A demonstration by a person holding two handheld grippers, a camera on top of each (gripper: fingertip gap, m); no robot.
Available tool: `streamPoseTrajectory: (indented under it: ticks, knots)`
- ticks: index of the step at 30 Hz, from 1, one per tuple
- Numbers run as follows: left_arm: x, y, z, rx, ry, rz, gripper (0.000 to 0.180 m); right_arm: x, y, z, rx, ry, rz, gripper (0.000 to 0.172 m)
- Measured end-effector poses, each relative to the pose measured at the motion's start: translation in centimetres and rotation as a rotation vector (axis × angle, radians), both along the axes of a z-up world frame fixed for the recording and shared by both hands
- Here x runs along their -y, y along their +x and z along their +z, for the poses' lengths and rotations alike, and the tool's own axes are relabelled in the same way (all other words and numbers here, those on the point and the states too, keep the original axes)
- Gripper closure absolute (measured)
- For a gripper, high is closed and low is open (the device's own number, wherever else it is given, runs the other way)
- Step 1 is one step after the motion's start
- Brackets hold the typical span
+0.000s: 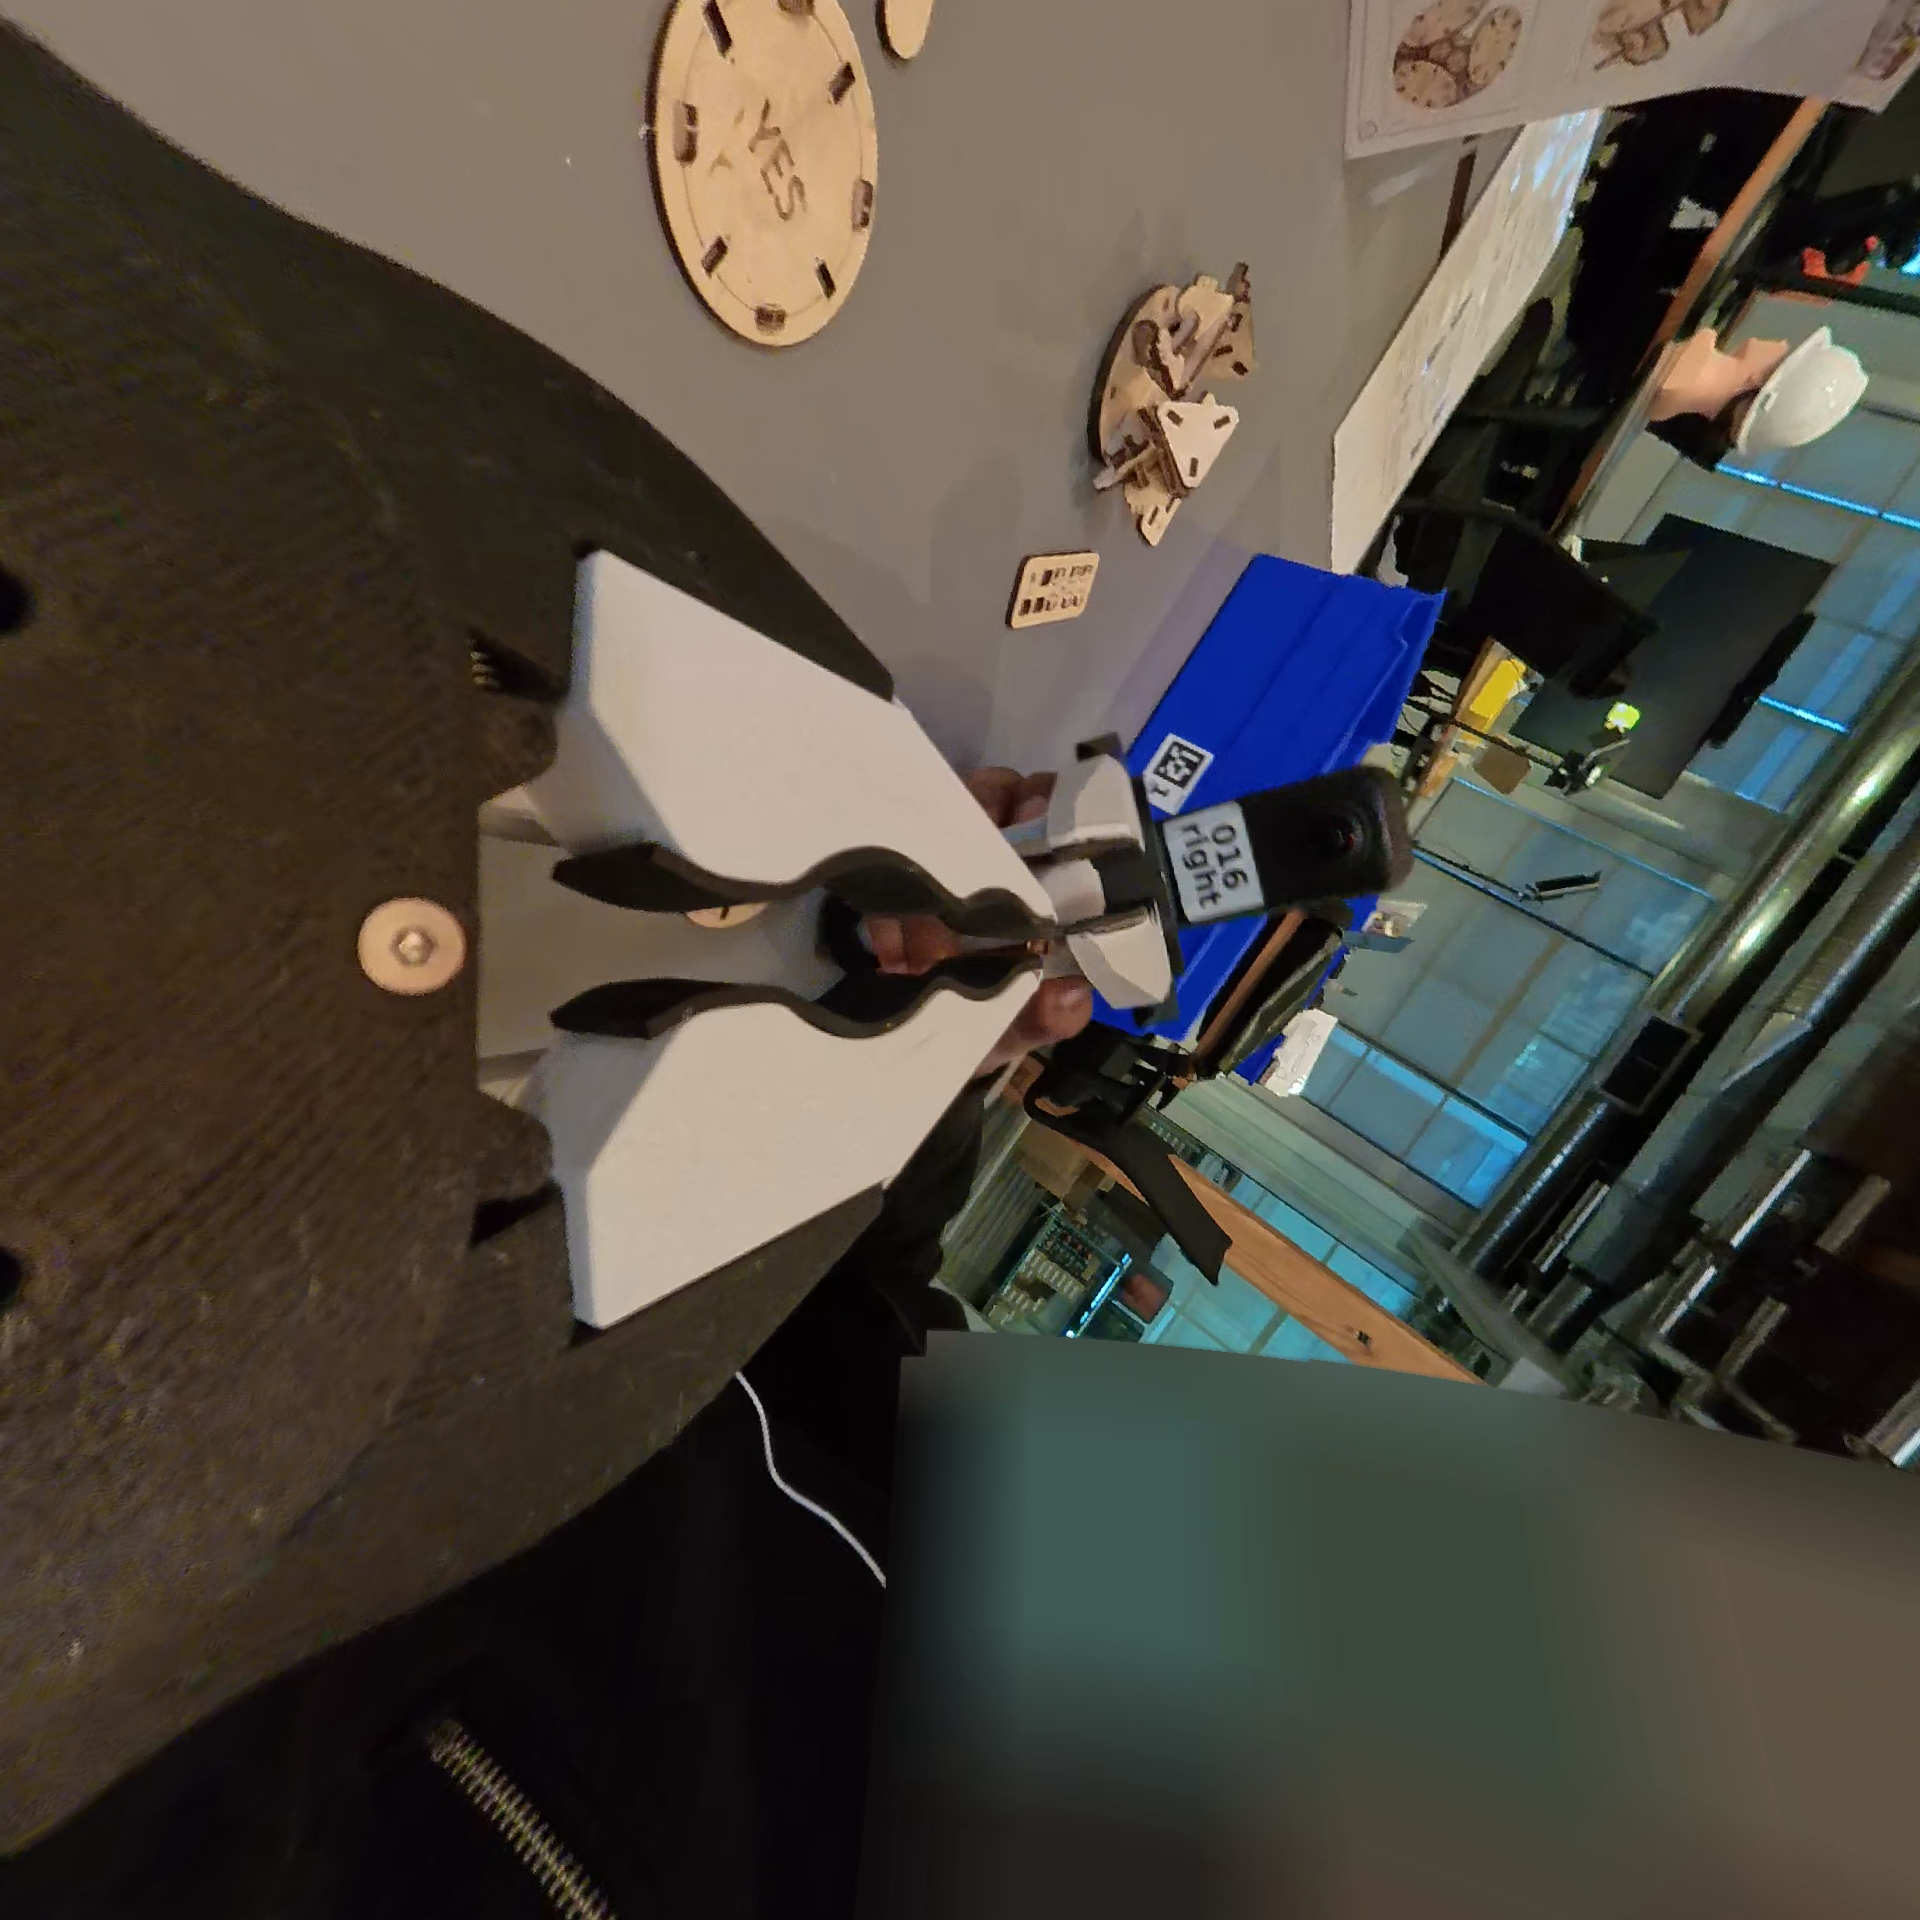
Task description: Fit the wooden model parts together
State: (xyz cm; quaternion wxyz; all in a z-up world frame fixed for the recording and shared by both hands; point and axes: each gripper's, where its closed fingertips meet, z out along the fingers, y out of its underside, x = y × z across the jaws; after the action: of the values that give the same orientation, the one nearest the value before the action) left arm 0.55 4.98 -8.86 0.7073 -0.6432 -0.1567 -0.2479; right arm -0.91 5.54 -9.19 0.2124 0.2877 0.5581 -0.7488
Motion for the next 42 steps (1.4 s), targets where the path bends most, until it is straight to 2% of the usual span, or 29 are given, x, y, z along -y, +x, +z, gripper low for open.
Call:
streamPoseTrajectory:
  ticks: [7, 25, 35, 39, 42]
  knots:
    - [-0.5, -0.2, -1.5, -0.044, -0.1, 0.033, 0.18, 0.5, 0.7, -0.8, -0.182, 0.19, -0.034, 0.164]
    - [-0.6, 0.1, -1.6, -0.013, -0.101, -0.001, 0.18, 0.9, 1.0, -1.2, -0.223, 0.238, -0.029, 0.172]
    - [-0.7, 0.2, -1.7, -0.014, -0.106, 0.0, 0.18, 0.8, 1.1, -1.3, -0.312, 0.374, -0.077, 0.172]
    - [-0.6, -0.6, -1.7, -0.025, -0.11, 0.052, 0.177, -0.3, 0.4, -0.6, -0.258, 0.328, -0.118, 0.172]
    - [-0.8, -0.4, -2.2, -0.086, -0.147, 0.066, 0.175, -2.1, -0.5, -1.0, -0.207, 0.357, -0.192, 0.172]
